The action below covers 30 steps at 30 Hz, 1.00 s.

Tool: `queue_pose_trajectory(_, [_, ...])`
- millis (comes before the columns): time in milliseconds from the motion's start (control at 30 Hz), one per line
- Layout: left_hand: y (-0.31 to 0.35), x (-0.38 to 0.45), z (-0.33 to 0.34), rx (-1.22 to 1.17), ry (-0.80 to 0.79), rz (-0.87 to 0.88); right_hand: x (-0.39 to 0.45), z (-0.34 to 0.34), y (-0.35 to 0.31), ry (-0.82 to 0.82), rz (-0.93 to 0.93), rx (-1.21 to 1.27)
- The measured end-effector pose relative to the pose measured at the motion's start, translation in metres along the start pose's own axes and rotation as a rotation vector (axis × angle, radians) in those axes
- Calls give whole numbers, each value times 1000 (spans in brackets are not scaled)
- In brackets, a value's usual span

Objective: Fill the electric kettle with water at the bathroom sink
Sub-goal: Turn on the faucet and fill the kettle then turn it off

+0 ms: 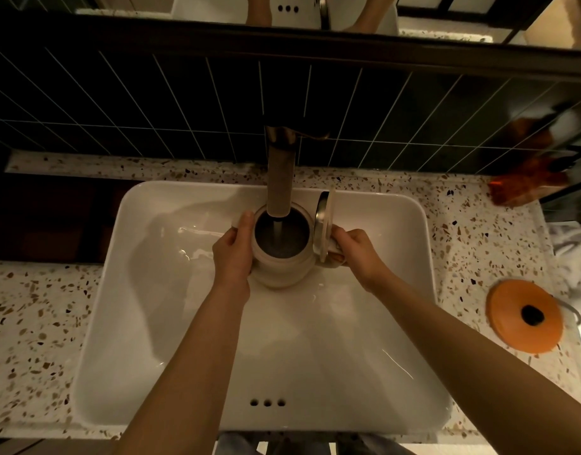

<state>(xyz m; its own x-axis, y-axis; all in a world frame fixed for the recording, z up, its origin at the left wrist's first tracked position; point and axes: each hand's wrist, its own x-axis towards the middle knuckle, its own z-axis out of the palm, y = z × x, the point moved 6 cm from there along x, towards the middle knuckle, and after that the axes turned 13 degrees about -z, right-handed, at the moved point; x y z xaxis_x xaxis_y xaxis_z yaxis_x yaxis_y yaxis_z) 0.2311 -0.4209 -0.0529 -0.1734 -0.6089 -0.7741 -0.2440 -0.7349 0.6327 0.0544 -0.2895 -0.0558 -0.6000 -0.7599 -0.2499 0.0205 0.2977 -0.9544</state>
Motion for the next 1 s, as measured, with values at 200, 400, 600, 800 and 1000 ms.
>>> queue_pose_trajectory(200, [-2, 1, 0, -33, 14, 10, 0, 1, -3, 63, -26, 13])
queue_pose_trajectory(400, [-1, 5, -1, -51, 9, 29, 4, 1, 0, 70, -27, 41])
queue_pose_trajectory(600, [-2, 6, -2, -51, 18, 15, 3, 2, -1, 68, -25, 54])
queue_pose_trajectory(800, [-1, 7, -3, -47, 16, 22, 3, 4, -5, 83, -23, 51])
queue_pose_trajectory(1000, [1, 4, -3, -31, 19, 20, 5, 3, -4, 80, -22, -21])
